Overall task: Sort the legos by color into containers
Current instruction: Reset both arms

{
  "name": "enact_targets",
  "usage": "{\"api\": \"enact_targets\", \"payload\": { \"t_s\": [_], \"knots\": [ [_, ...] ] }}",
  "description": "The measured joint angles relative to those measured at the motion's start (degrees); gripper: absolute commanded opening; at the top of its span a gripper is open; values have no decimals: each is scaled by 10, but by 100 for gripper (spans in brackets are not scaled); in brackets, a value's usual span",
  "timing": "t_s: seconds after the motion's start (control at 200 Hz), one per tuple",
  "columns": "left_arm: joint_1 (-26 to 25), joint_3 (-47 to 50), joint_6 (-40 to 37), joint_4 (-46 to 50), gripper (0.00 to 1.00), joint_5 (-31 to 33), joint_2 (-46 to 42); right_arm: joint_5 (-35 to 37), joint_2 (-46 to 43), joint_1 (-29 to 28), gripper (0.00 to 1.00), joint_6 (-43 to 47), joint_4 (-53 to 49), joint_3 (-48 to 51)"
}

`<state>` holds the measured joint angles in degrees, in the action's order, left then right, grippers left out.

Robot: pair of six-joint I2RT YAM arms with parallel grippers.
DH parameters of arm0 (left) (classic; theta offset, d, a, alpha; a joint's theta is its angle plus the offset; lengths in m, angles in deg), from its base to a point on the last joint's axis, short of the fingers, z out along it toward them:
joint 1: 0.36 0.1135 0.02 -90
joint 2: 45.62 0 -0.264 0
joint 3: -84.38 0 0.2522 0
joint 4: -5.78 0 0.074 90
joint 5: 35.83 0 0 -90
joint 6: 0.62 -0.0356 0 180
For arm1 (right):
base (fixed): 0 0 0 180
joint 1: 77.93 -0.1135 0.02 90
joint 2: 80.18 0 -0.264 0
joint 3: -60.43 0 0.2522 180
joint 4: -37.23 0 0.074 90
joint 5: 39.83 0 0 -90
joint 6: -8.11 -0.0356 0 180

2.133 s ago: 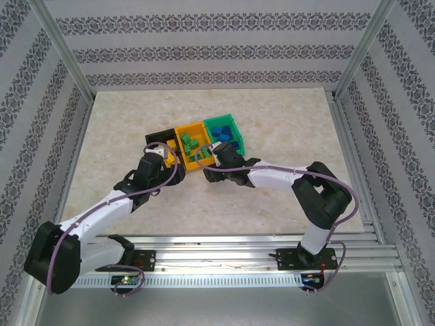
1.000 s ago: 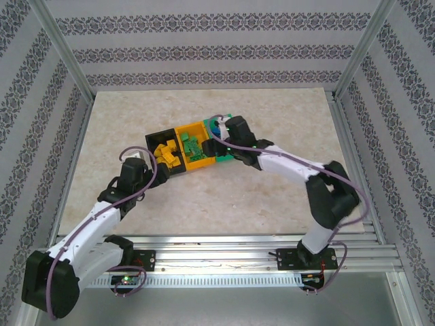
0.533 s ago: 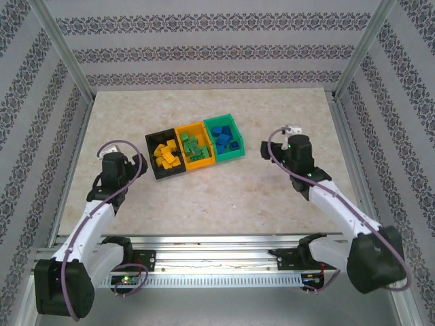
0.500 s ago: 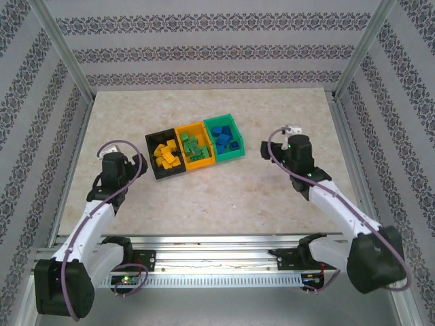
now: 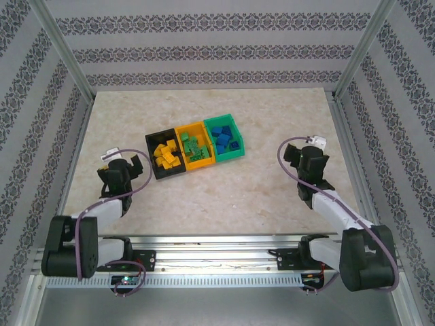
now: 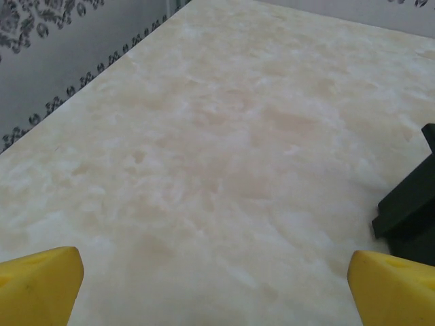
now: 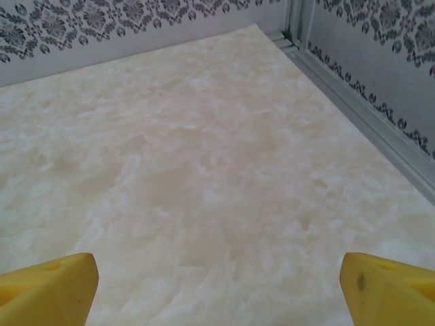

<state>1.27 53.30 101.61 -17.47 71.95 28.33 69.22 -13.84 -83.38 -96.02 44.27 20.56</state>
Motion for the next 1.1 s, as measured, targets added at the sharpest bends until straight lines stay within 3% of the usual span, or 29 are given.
{"api": "enact_targets", "payload": {
  "t_s": [0.235, 0.744, 1.099],
  "knots": [
    [0, 21, -23, -150, 100, -28, 93, 8, 33, 0, 93, 60, 90, 26],
    [0, 25, -62, -262, 100, -115, 164, -31, 207, 0, 94, 127, 363, 94],
    [3, 17, -75, -263, 100, -137, 171, -37, 221, 1, 98, 129, 378, 85]
  ]
}}
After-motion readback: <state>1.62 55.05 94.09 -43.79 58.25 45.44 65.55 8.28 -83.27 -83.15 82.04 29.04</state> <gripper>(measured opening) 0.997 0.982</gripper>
